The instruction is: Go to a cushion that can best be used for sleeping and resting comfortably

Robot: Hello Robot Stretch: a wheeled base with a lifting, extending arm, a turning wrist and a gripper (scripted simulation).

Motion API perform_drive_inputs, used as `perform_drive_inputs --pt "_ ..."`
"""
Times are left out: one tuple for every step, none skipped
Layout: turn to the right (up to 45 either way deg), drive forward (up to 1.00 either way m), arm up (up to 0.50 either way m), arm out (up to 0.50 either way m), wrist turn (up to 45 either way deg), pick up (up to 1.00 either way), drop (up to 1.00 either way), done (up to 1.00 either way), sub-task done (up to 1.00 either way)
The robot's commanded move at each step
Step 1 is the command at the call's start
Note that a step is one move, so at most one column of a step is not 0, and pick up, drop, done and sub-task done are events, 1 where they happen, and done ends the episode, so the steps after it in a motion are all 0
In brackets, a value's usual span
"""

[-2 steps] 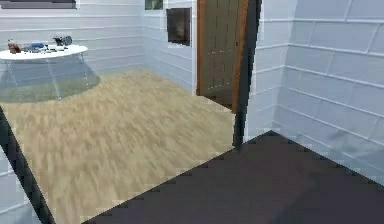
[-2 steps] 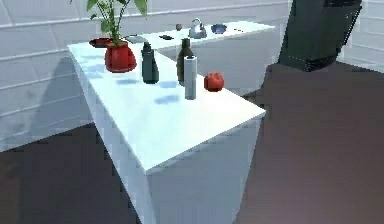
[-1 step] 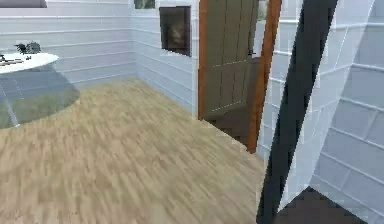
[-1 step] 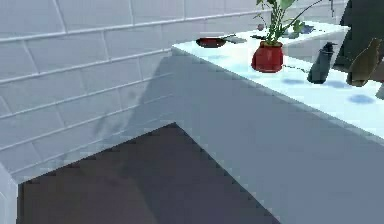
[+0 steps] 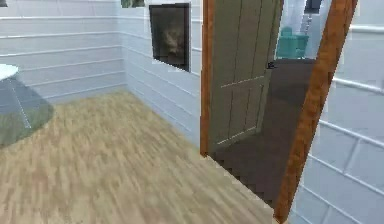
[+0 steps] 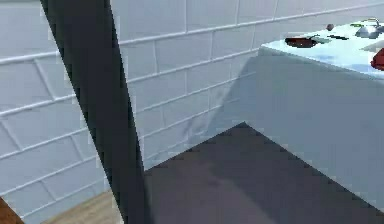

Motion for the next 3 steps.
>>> perform_drive_inputs --pt "-45.0 0.00 0.00 0.00 0.0 0.00 0.00 0.00 0.00" --pt "-12.0 0.00 0.00 0.00 0.0 0.00 0.00 0.00 0.00" --pt "0.0 0.10 0.00 0.00 0.0 0.00 0.00 0.00 0.00"
